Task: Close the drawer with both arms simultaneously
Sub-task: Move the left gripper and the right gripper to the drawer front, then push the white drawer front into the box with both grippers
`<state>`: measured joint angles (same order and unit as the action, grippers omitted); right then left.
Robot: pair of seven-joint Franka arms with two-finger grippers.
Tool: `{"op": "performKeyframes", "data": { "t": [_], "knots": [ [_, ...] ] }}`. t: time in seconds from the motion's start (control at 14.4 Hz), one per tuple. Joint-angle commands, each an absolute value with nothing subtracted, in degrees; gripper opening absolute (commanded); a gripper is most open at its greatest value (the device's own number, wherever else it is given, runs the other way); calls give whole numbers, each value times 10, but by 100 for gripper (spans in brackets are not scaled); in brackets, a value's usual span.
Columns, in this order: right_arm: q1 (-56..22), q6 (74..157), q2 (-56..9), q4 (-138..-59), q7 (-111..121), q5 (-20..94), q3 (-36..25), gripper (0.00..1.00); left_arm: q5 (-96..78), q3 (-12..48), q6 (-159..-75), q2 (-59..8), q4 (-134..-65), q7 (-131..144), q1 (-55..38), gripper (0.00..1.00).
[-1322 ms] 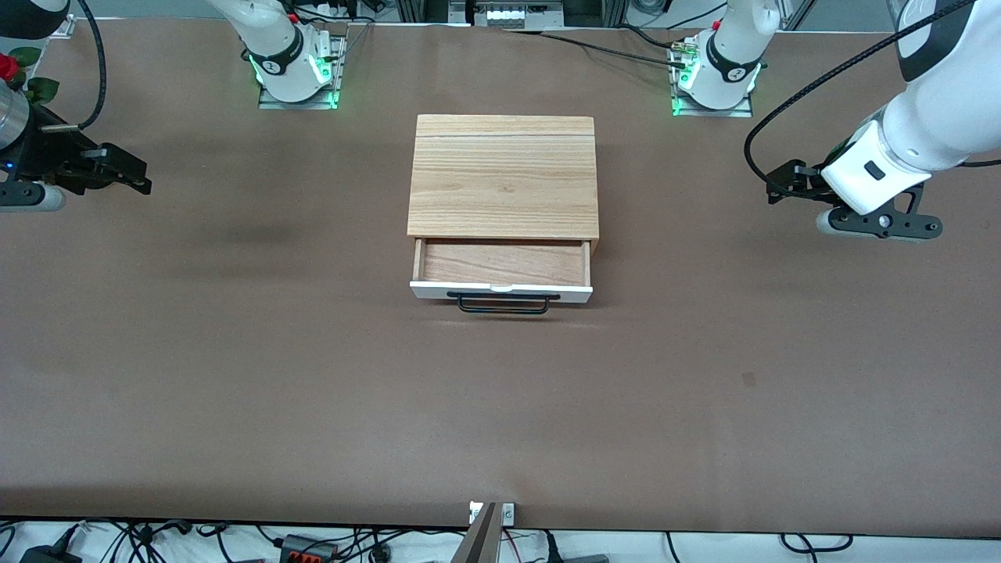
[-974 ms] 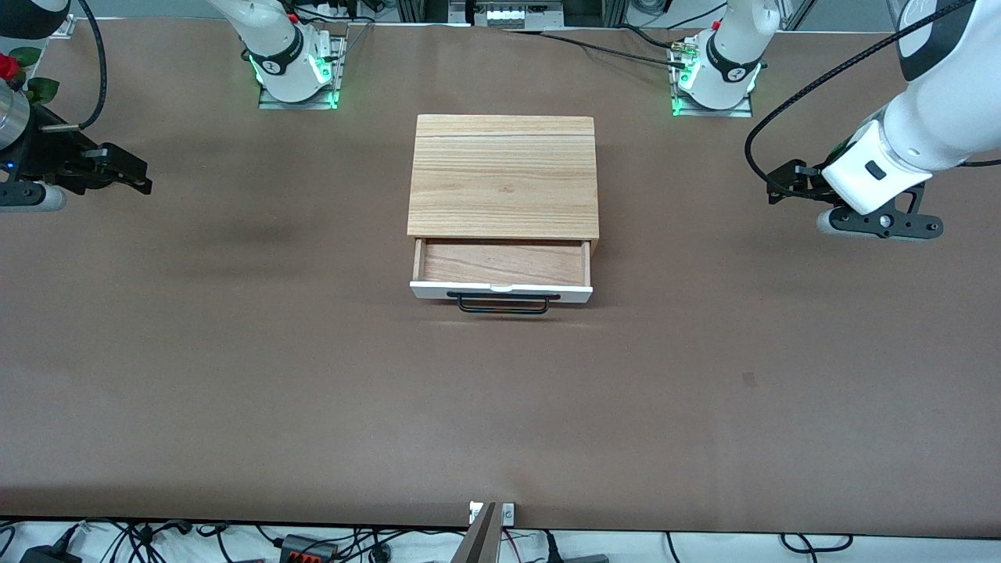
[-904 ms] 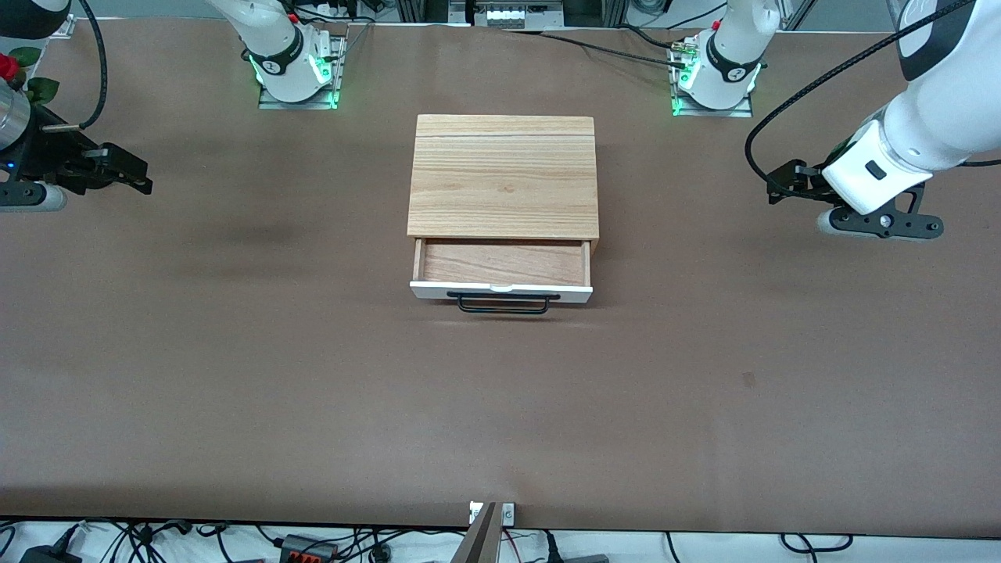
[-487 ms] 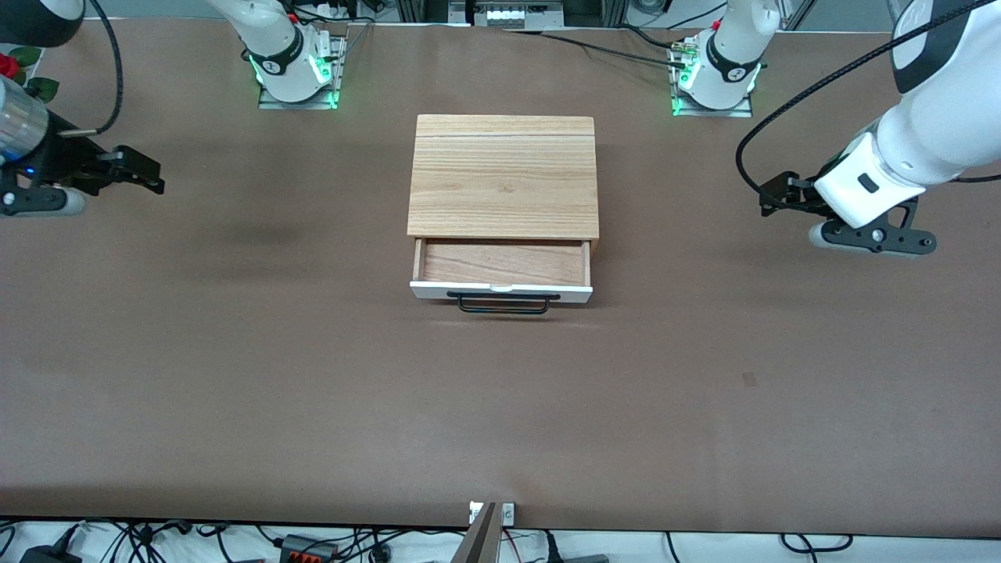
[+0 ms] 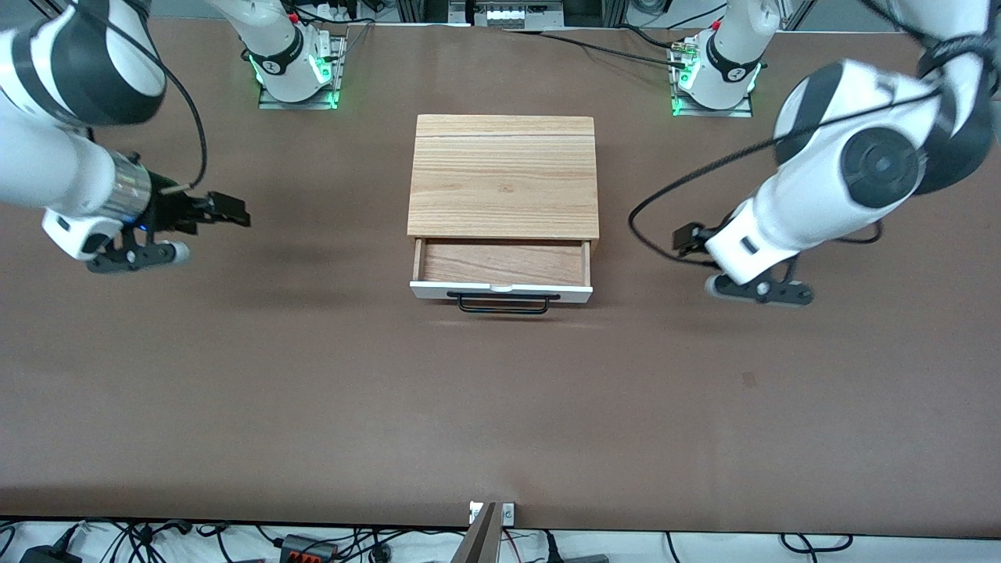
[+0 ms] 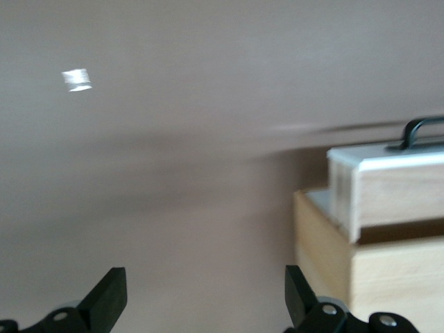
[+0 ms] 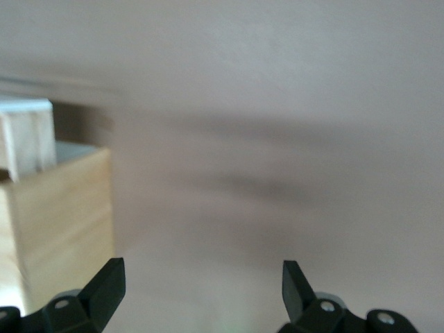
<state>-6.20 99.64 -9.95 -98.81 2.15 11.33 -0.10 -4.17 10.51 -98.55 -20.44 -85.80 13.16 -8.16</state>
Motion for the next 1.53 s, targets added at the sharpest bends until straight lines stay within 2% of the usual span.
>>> {"op": "performKeyframes", "data": {
  "t": [0.0,0.14,0.42,0.9,1.04,1.32,1.46],
  "knots": [
    [-85,1067,-143,-982,11,161,-2,100,-71,105,-1033,-271,-827,142,-96,100],
    [-113,1146,-176,-981,10,186,-2,100,-69,101,-1070,-302,-819,148,-133,100],
    [-161,1274,-237,-980,9,240,-2,100,-71,103,-1124,-375,-753,179,-142,100],
    [-277,1456,-323,-951,-99,254,-2,100,-62,100,-1149,-388,-758,179,-167,100],
    [-298,1478,-329,-950,-132,254,-2,100,-62,98,-1149,-388,-760,180,-172,100],
    [-311,1470,-329,-956,-132,255,-2,100,-63,100,-1147,-388,-774,182,-175,100],
    [-311,1417,-322,-954,-133,255,-2,100,-62,103,-1144,-388,-776,208,-176,100]
  ]
}}
